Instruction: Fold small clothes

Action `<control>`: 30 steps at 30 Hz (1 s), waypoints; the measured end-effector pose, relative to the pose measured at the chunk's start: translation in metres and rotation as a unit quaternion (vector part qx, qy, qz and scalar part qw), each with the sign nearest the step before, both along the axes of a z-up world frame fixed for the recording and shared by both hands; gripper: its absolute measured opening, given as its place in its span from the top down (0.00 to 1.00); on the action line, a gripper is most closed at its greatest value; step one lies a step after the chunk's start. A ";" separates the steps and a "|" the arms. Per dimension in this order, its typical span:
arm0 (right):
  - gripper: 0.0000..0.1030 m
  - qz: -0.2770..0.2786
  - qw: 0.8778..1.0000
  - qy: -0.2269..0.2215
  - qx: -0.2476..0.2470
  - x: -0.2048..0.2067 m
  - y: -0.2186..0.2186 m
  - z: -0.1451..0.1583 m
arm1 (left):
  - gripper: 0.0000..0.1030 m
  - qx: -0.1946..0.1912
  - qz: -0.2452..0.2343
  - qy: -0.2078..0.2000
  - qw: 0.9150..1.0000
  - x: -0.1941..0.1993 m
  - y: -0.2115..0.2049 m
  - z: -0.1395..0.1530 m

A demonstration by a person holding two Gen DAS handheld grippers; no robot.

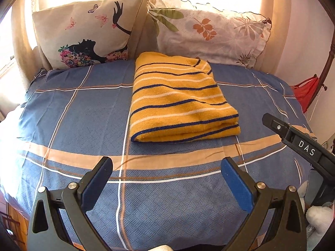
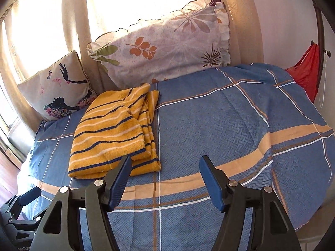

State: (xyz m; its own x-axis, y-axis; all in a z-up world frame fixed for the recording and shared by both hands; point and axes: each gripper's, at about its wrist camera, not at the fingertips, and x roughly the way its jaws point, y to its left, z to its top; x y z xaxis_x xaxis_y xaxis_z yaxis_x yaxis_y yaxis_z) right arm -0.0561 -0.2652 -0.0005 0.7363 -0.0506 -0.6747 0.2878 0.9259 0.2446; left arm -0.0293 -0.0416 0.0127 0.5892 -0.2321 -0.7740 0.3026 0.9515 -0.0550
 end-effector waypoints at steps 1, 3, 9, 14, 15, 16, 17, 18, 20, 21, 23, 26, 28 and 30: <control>0.30 0.004 1.000 0.002 0.000 0.003 0.001 -0.002 | 0.00 0.002 0.002 0.001 1.000 0.002 0.001 -0.001; 0.30 0.010 1.000 0.006 0.003 0.012 0.002 -0.006 | 0.00 0.007 0.006 0.004 1.000 0.007 0.002 -0.003; 0.30 0.023 1.000 0.019 0.004 0.040 0.004 -0.022 | 0.00 0.008 0.009 0.020 1.000 0.035 -0.001 -0.017; 0.30 0.022 0.999 0.028 -0.005 0.062 0.002 -0.029 | 0.00 0.001 0.007 0.040 0.999 0.060 -0.005 -0.031; 0.30 0.021 0.999 0.029 -0.008 0.066 0.001 -0.031 | 0.00 -0.001 0.007 0.045 0.999 0.065 -0.005 -0.034; 0.30 0.020 0.999 0.030 -0.009 0.070 0.000 -0.032 | 0.00 -0.002 0.008 0.051 0.999 0.070 -0.005 -0.037; 0.30 0.020 0.999 0.032 -0.010 0.073 -0.001 -0.033 | 0.00 -0.004 0.010 0.056 0.998 0.074 -0.005 -0.041; 0.29 0.020 0.999 0.034 -0.010 0.077 -0.001 -0.034 | 0.00 -0.005 0.012 0.060 0.998 0.078 -0.004 -0.044; 0.30 0.022 0.999 0.039 -0.014 0.083 -0.001 -0.036 | 0.00 -0.011 0.016 0.068 0.997 0.084 -0.001 -0.049; 0.30 0.023 0.999 0.042 -0.017 0.086 0.000 -0.036 | 0.00 -0.013 0.018 0.072 0.997 0.086 -0.001 -0.051; 0.29 0.025 0.998 0.044 -0.021 0.090 0.002 -0.037 | 0.00 -0.018 0.018 0.079 0.997 0.089 0.001 -0.055; 0.29 0.031 0.998 0.044 -0.025 0.094 0.005 -0.036 | 0.00 -0.021 0.021 0.084 0.996 0.092 0.003 -0.059; 0.29 0.034 0.998 0.045 -0.029 0.095 0.008 -0.036 | 0.00 -0.021 0.023 0.084 0.996 0.092 0.004 -0.059; 0.29 0.037 0.998 0.044 -0.028 0.096 0.009 -0.036 | 0.00 -0.020 0.025 0.083 0.996 0.092 0.005 -0.059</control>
